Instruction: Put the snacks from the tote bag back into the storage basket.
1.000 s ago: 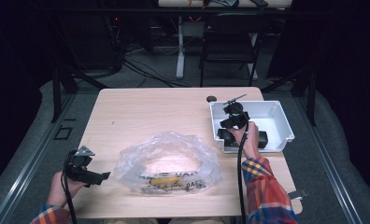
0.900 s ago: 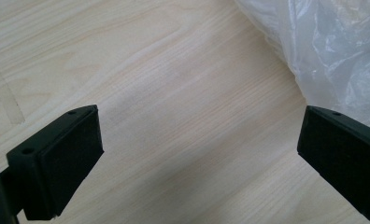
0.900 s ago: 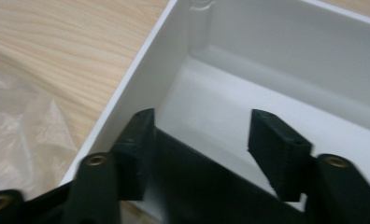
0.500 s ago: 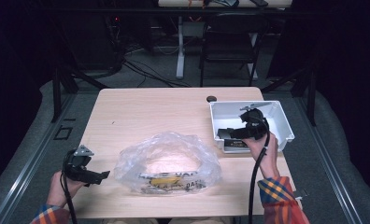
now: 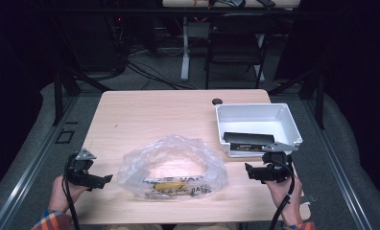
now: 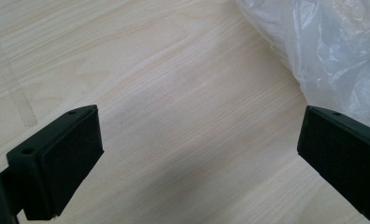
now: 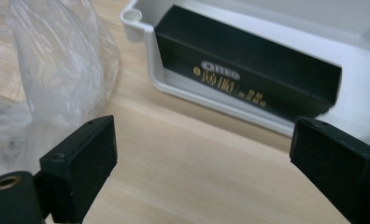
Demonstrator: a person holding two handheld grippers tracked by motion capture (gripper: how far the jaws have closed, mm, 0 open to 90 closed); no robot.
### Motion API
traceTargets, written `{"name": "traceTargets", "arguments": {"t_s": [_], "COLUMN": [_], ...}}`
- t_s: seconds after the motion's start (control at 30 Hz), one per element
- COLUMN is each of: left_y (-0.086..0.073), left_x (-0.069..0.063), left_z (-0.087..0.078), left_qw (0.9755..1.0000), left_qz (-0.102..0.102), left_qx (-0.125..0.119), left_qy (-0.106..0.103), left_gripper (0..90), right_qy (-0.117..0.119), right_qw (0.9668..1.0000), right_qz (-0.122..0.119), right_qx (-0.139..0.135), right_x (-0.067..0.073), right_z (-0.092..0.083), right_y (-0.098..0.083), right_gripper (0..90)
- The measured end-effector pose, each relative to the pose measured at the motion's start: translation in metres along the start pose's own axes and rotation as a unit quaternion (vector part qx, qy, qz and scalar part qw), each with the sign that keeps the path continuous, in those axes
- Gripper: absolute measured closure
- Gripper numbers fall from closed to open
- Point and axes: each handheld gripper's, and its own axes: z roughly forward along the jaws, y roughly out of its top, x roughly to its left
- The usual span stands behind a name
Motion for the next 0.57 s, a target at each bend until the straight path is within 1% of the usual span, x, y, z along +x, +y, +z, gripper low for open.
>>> {"name": "traceTargets", "arguments": {"t_s": [0.03,0.07,0.2,0.3,0.4,0.5,0.53,0.57], "left_y": [0.000,0.000,0.000,0.000,0.000,0.000,0.000,0.000], "left_x": [0.000,0.000,0.000,0.001,0.001,0.001,0.001,0.001], "left_z": [0.000,0.001,0.001,0.001,0.003,0.005,0.005,0.006], "left_qw": [1.0000,1.0000,1.0000,1.0000,1.0000,1.0000,1.0000,1.0000], "left_qz": [0.000,0.001,0.002,0.003,0.004,0.004,0.004,0.002], "left_qx": [0.001,0.000,0.000,0.001,0.004,0.006,0.008,0.007], "left_qy": [0.000,0.000,-0.001,-0.002,-0.002,-0.002,-0.002,-0.002], "left_gripper": [0.1,0.1,0.1,0.1,0.1,0.1,0.0,0.1], "right_qy": [0.002,-0.002,-0.011,-0.006,0.003,0.009,0.007,0.008], "right_qw": [1.0000,0.9999,0.9998,0.9997,0.9994,0.9988,0.9987,0.9983], "right_qz": [0.004,0.012,0.015,0.015,0.007,0.002,0.000,0.000], "right_qx": [-0.002,0.001,0.010,0.018,0.033,0.048,0.050,0.058], "right_x": [0.000,0.002,0.009,0.016,0.017,0.016,0.016,0.015], "right_z": [0.000,0.001,0.005,0.009,0.016,0.023,0.025,0.027], "right_y": [-0.006,-0.014,-0.032,-0.045,-0.053,-0.056,-0.056,-0.057], "right_gripper": [7.3,7.4,7.2,6.9,5.9,4.1,3.6,2.5]}}
